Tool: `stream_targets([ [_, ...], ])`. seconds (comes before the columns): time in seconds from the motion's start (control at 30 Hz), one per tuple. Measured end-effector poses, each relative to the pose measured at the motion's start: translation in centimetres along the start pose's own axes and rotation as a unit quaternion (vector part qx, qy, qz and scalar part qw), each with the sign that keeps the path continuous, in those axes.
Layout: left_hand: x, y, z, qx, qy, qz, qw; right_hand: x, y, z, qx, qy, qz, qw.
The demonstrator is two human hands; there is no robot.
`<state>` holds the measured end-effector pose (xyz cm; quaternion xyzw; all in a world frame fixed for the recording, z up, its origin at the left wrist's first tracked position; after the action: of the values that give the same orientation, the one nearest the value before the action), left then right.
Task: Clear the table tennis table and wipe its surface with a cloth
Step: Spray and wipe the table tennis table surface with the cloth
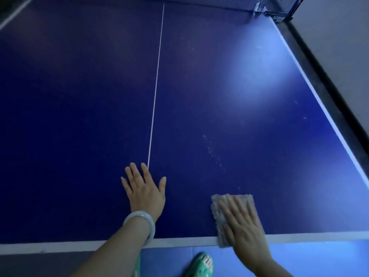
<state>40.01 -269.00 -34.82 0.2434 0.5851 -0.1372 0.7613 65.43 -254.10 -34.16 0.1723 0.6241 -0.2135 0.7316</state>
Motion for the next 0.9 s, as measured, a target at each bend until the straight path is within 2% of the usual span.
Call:
stream_targets([
  [0.07, 0.8, 0.7, 0.0, -0.021, 0.011, -0.028, 0.999, 0.0, 4.5, 0.2, 0.121, 0.000, 0.002, 0.993],
  [0.13, 1.3, 0.9, 0.1, -0.023, 0.032, -0.056, 0.998, 0.1, 6.3, -0.1, 0.264, -0.003, -0.025, 0.964],
  [0.2, 1.6, 0.9, 0.1, -0.020, 0.046, -0.066, 0.997, -0.2, 4.8, -1.4, 0.321, 0.003, -0.017, 0.947],
  [0.27, 1.6, 0.8, 0.0, -0.020, 0.049, -0.069, 0.996, -0.7, 1.1, -3.0, 0.249, 0.010, -0.032, 0.968],
  [0.33, 1.6, 0.8, 0.0, -0.025, 0.047, -0.071, 0.996, -0.4, -2.0, -3.8, 0.071, 0.015, -0.041, 0.997],
  [0.4, 1.4, 0.9, 0.0, -0.030, 0.047, -0.069, 0.996, -0.6, -1.7, -4.8, -0.071, 0.010, -0.026, 0.997],
  [0.43, 1.3, 0.9, 0.0, -0.031, 0.049, -0.066, 0.996, -0.5, -0.3, -5.4, -0.103, 0.011, -0.008, 0.995],
  [0.47, 1.3, 0.9, 0.0, -0.033, 0.051, -0.061, 0.996, -0.4, 1.6, -5.8, -0.101, 0.018, 0.015, 0.995],
  [0.5, 1.3, 0.8, 0.0, -0.033, 0.053, -0.058, 0.996, -0.4, 4.0, -6.1, -0.048, 0.026, 0.035, 0.998],
  [0.53, 1.4, 0.8, 0.0, -0.032, 0.056, -0.058, 0.996, -0.3, 6.4, -6.3, 0.049, 0.016, 0.036, 0.998],
  [0.6, 1.5, 0.8, 0.0, -0.030, 0.061, -0.061, 0.996, -0.2, 9.0, -6.0, 0.277, -0.002, -0.027, 0.961],
  [0.63, 1.5, 0.8, 0.0, -0.030, 0.062, -0.061, 0.996, -0.3, 8.2, -5.9, 0.321, -0.006, -0.036, 0.946],
  [0.67, 1.5, 0.8, 0.0, -0.031, 0.064, -0.060, 0.996, -0.3, 6.4, -6.0, 0.300, 0.005, -0.036, 0.953],
  [0.77, 1.5, 0.8, -0.1, -0.035, 0.070, -0.059, 0.995, -0.3, -1.3, -7.9, 0.106, 0.024, -0.036, 0.993],
  [0.83, 1.4, 0.9, -0.1, -0.038, 0.068, -0.060, 0.995, -0.6, -4.4, -10.3, -0.026, 0.031, -0.040, 0.998],
  [0.9, 1.3, 0.9, -0.1, -0.039, 0.066, -0.070, 0.995, -0.8, -3.8, -13.5, -0.092, 0.023, -0.017, 0.995],
])
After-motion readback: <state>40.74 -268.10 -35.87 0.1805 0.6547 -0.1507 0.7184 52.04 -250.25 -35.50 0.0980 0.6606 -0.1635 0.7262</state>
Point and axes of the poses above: each hand's wrist, its own z-axis away from the middle knuckle, its own x-axis out of the palm, y = z × x, the point moved 2 cm from there along -z, towards the middle knuckle, and after that the axes turned 7 degrees about x, right-handed, at the moved point
